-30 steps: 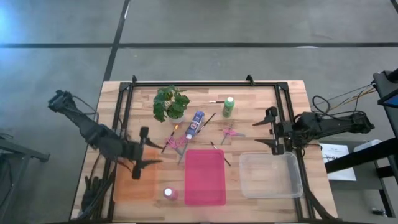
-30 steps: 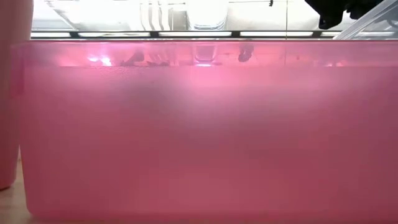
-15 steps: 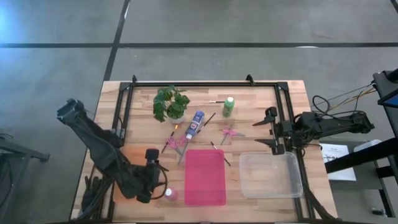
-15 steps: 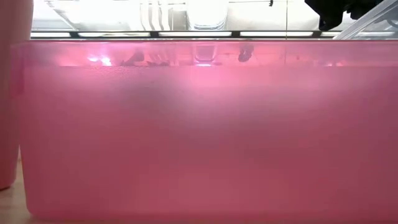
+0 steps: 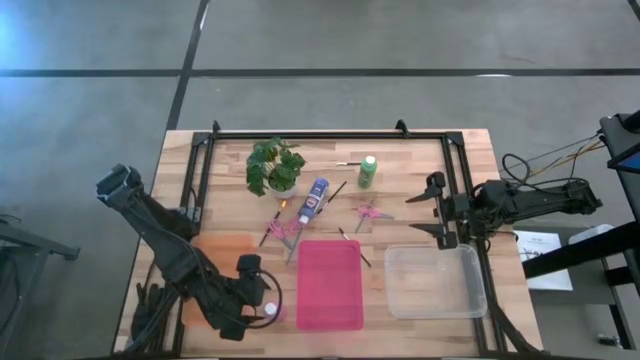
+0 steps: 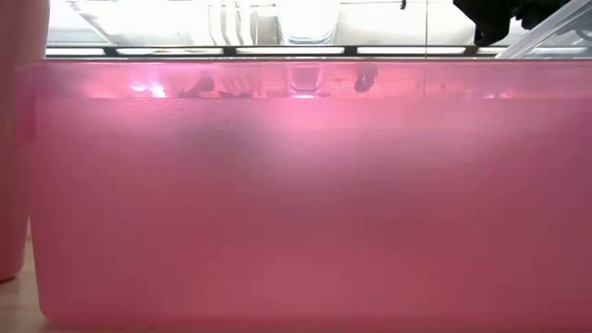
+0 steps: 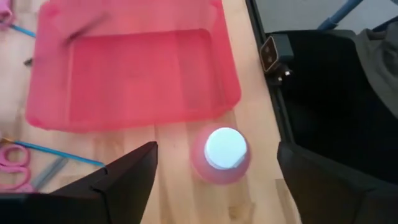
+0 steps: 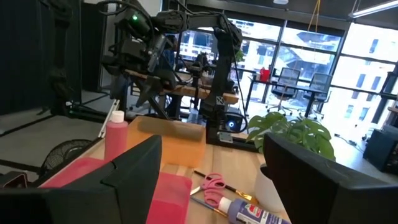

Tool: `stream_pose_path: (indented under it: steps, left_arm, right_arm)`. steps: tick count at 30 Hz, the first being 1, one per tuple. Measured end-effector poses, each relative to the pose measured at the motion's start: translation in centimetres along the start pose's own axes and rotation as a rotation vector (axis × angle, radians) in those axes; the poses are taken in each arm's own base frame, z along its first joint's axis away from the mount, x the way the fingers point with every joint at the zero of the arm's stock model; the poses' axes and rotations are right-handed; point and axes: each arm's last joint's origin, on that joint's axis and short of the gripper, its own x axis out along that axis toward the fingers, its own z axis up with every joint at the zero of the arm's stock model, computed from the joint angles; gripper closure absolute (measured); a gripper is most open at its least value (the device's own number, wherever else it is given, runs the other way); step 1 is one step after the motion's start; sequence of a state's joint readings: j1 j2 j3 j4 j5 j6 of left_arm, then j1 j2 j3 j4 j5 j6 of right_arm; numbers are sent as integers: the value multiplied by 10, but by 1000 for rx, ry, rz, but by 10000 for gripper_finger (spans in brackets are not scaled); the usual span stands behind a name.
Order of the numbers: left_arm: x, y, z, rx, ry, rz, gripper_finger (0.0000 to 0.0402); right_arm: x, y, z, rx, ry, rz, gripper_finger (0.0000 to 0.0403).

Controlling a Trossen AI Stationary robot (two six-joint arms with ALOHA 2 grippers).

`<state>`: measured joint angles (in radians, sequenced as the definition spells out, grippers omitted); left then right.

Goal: Pick & Place Paint Supplies
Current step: Put the pink paint bottle into the transparent bin

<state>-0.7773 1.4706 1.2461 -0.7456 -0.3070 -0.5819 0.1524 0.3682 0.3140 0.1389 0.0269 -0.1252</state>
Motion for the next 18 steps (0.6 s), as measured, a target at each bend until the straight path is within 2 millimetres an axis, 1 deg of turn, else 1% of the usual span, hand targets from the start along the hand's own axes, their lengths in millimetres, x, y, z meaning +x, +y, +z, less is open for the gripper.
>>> stream_pose_path:
  steps: [4, 7, 10, 13, 18]
  left_arm:
    - [0, -1, -1, -17, 14, -22, 55]
    - [2, 0, -6, -36, 59, -31, 54]
    - [7, 1, -16, -90, 110, -26, 54]
    - [15, 1, -30, -134, 156, -20, 54]
    - [29, -4, -51, -165, 157, -42, 54]
  right_arm:
    - [0, 0, 0, 6, -1, 0, 125]
    - [0, 0, 0, 14, 0, 2, 125]
    - [0, 0, 0, 18, 0, 5, 125]
    - [0, 0, 0, 19, 0, 6, 125]
    - [0, 0, 0, 22, -1, 9, 126]
